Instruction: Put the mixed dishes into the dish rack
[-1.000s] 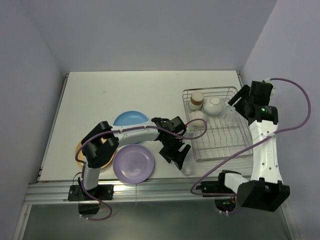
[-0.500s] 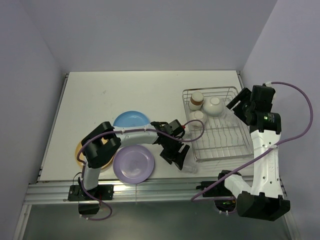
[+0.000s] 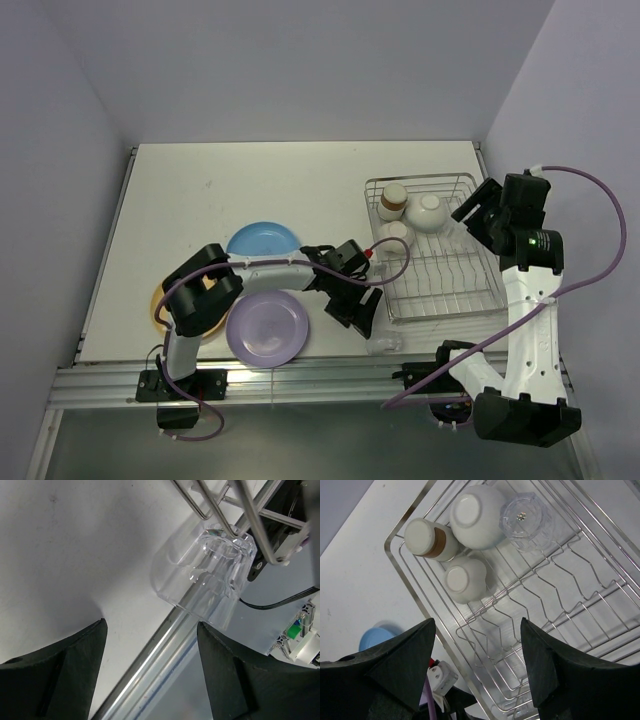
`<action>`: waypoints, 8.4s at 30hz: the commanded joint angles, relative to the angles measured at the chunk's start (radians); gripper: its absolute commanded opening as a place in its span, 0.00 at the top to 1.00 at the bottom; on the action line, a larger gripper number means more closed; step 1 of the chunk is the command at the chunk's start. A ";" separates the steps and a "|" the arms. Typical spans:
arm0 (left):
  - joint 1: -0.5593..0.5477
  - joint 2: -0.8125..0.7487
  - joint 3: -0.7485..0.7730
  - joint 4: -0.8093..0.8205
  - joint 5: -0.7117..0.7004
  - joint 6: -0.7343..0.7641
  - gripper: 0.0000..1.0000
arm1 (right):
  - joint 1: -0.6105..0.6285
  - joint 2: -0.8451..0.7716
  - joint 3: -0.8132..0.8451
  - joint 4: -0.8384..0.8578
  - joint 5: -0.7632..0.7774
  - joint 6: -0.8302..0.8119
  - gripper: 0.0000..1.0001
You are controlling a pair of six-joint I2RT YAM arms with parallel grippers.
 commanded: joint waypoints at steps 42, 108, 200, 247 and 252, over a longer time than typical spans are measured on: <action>-0.058 -0.058 -0.520 1.091 0.059 0.042 0.19 | 0.057 -0.099 0.067 -0.126 0.017 -0.046 0.25; 0.101 -0.825 -0.490 0.573 0.150 -0.065 1.00 | 0.123 0.038 0.249 -0.221 -0.532 -0.025 0.26; 0.423 -0.641 -0.142 0.016 -0.028 0.060 0.01 | -0.090 0.121 0.004 -0.457 0.176 -0.038 1.00; 0.449 -0.402 -0.129 -0.180 -0.579 0.108 0.01 | -0.225 0.145 -0.239 -0.197 0.075 0.038 0.03; 0.449 -0.370 -0.110 -0.183 -0.580 0.102 0.01 | -0.204 0.105 -0.227 -0.221 0.055 0.057 0.03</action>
